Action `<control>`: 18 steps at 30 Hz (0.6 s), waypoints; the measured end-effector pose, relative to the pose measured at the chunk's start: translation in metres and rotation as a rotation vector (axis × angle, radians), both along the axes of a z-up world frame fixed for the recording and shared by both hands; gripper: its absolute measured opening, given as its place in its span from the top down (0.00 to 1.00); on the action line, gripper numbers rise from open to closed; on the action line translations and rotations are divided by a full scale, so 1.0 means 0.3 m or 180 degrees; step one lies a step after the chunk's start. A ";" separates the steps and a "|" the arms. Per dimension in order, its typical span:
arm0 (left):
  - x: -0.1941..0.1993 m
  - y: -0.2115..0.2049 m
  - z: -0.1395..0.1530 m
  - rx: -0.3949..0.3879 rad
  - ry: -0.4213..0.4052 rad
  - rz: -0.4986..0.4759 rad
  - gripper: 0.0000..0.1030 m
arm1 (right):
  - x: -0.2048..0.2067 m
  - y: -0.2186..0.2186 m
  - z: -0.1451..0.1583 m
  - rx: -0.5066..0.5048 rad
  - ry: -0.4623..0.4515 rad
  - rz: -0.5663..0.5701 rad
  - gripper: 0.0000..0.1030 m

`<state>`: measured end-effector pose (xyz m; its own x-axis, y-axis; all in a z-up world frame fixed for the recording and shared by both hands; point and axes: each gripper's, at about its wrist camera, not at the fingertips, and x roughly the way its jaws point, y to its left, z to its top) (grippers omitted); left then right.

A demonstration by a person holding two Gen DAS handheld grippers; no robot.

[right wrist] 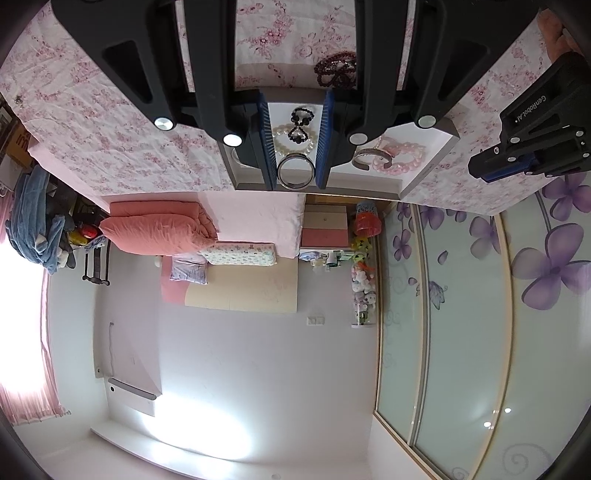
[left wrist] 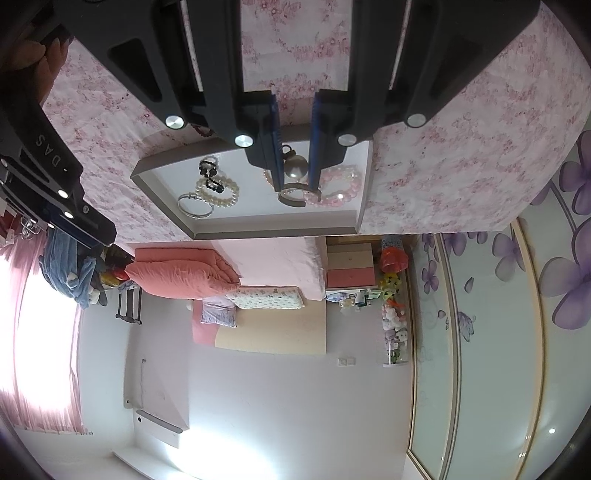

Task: Organize jewelry
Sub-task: 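Carry the ring and pearl earring into the tray and open both tools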

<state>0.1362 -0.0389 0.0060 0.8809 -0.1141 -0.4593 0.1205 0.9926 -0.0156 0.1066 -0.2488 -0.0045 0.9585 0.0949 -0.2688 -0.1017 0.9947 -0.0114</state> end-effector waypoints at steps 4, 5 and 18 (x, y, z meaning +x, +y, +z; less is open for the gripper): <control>0.015 -0.005 -0.004 0.0008 0.0005 -0.0001 0.87 | 0.019 -0.004 0.002 0.0012 0.0000 -0.0018 0.78; 0.020 -0.006 -0.006 0.0013 0.0007 -0.0002 0.87 | 0.025 -0.006 0.003 0.0011 0.0002 -0.0022 0.78; 0.250 -0.011 -0.061 -0.0086 0.0354 -0.0072 0.87 | 0.248 -0.025 -0.041 0.0127 0.0337 0.0016 0.78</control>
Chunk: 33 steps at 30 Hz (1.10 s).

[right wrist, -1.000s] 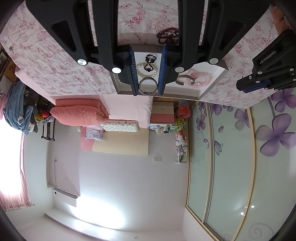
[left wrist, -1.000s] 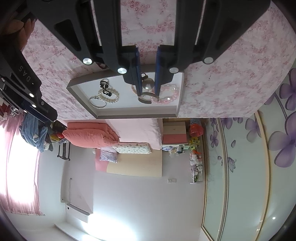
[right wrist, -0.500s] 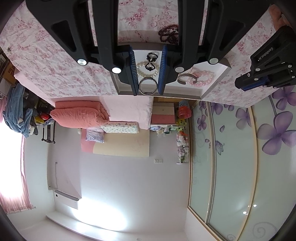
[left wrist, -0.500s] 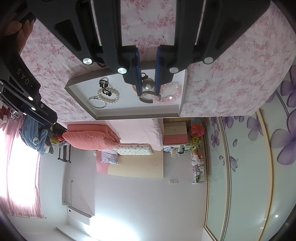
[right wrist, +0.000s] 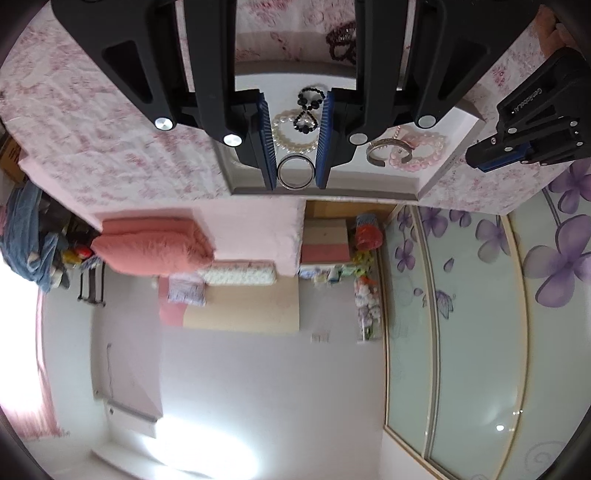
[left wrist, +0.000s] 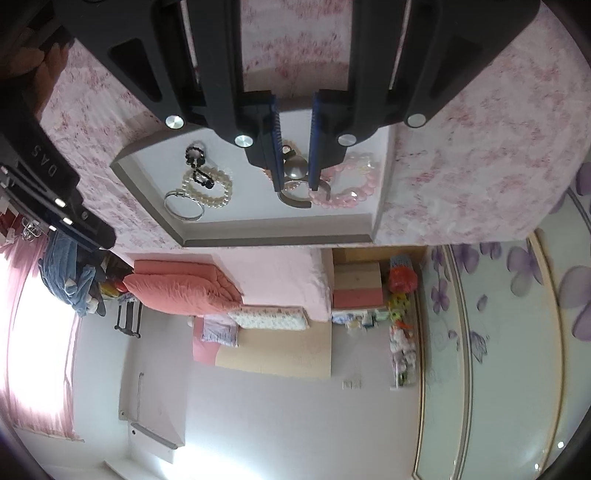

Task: Organize jewelry
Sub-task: 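Carry the ring and pearl earring into the tray and open both tools, then withdraw both tools toward the dark red necklace and second earring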

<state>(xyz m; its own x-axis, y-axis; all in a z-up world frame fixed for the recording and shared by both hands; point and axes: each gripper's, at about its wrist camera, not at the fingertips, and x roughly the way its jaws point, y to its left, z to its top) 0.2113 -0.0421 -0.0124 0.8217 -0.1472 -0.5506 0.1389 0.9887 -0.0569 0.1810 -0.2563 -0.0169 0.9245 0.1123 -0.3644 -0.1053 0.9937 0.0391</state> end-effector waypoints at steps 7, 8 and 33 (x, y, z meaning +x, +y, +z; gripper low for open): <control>0.148 -0.009 -0.069 -0.0048 0.0282 -0.0018 0.87 | 0.161 0.014 -0.082 0.0184 0.0417 0.0107 0.78; 0.159 -0.014 -0.072 -0.0046 0.0295 -0.0026 0.87 | 0.176 0.015 -0.089 0.0214 0.0449 0.0108 0.78; 0.111 0.108 -0.100 -0.0270 0.0467 0.0165 0.66 | 0.092 -0.089 -0.147 0.0432 0.0921 0.0225 0.65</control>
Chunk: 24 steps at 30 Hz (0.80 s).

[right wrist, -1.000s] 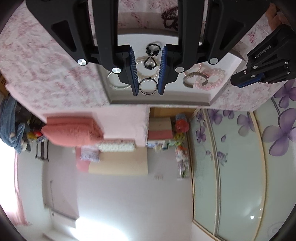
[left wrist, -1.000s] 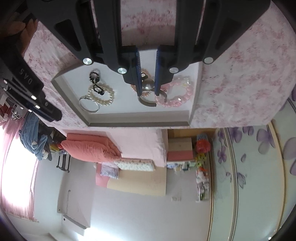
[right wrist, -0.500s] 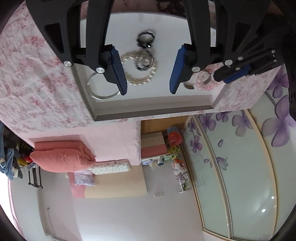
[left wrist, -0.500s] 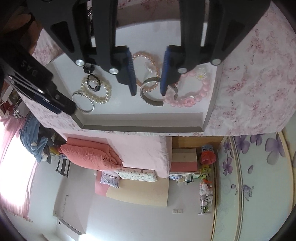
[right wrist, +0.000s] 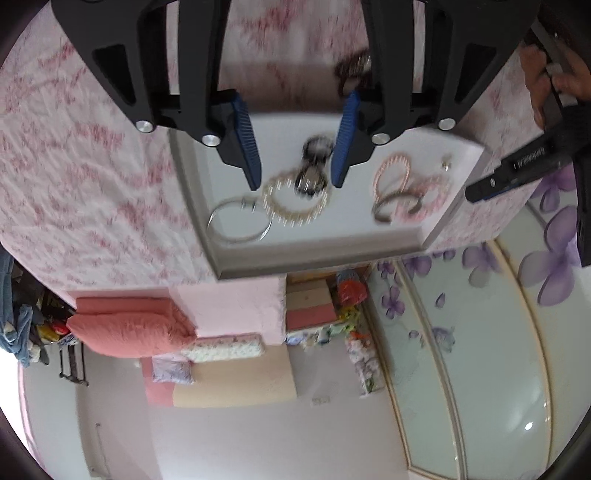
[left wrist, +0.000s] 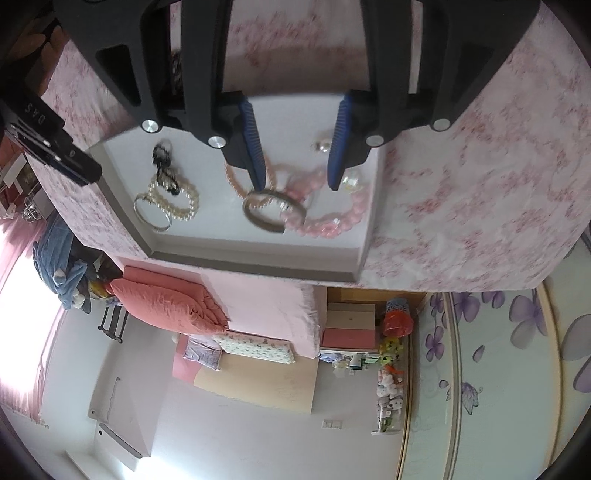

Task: Organize jewelry
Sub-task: 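Withdraw both tools toward the dark red necklace and second earring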

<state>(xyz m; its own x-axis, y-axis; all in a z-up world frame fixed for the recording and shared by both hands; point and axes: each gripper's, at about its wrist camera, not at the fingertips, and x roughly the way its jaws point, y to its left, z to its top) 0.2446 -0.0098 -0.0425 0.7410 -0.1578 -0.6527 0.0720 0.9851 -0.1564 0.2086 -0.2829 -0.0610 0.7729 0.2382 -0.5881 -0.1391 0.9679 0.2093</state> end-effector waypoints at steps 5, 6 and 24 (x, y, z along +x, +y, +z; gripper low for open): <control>-0.080 0.016 -0.018 0.0065 0.0080 -0.0055 0.65 | -0.041 0.053 -0.060 -0.0132 0.0283 0.0222 0.70; -0.099 0.020 -0.026 0.0084 0.0105 -0.0064 0.64 | -0.046 0.059 -0.070 -0.0156 0.0318 0.0255 0.70; -0.180 0.026 -0.088 0.0197 0.0146 -0.0115 0.51 | -0.078 0.058 -0.162 -0.0583 0.0658 0.0127 0.91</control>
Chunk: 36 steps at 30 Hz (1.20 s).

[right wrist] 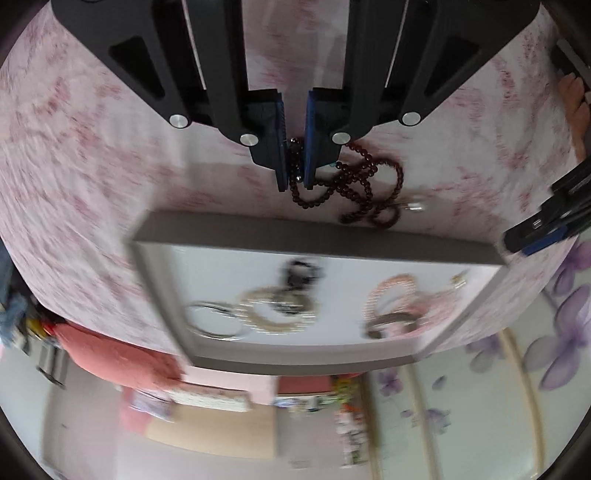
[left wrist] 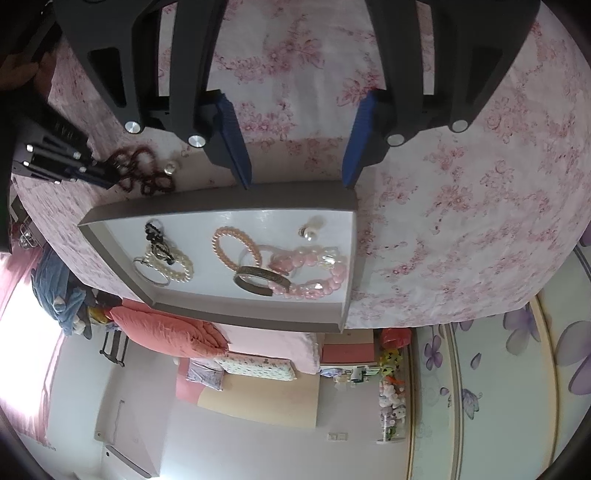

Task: Organize jewelry
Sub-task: 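Withdraw both tools toward the dark red necklace and second earring, then grasp the dark red bead necklace with the right tool while the left tool grasps the second pearl earring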

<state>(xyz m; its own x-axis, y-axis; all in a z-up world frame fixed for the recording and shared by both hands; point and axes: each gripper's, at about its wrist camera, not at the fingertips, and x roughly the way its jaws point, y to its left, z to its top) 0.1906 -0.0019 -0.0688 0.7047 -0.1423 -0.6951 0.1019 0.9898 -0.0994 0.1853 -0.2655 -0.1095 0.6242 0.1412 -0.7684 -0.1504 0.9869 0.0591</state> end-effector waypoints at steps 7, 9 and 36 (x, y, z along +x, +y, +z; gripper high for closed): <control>-0.002 -0.127 0.008 0.0013 0.0076 -0.0325 0.49 | 0.001 -0.123 -0.004 0.0050 -0.0009 -0.0394 0.91; 0.006 -0.193 -0.003 0.0050 0.0136 -0.0455 0.49 | -0.001 -0.133 -0.007 0.0009 -0.0013 -0.0383 0.91; 0.053 -0.090 -0.093 0.0422 0.0360 0.0001 0.86 | -0.004 -0.051 0.000 0.0040 -0.0002 -0.0147 0.91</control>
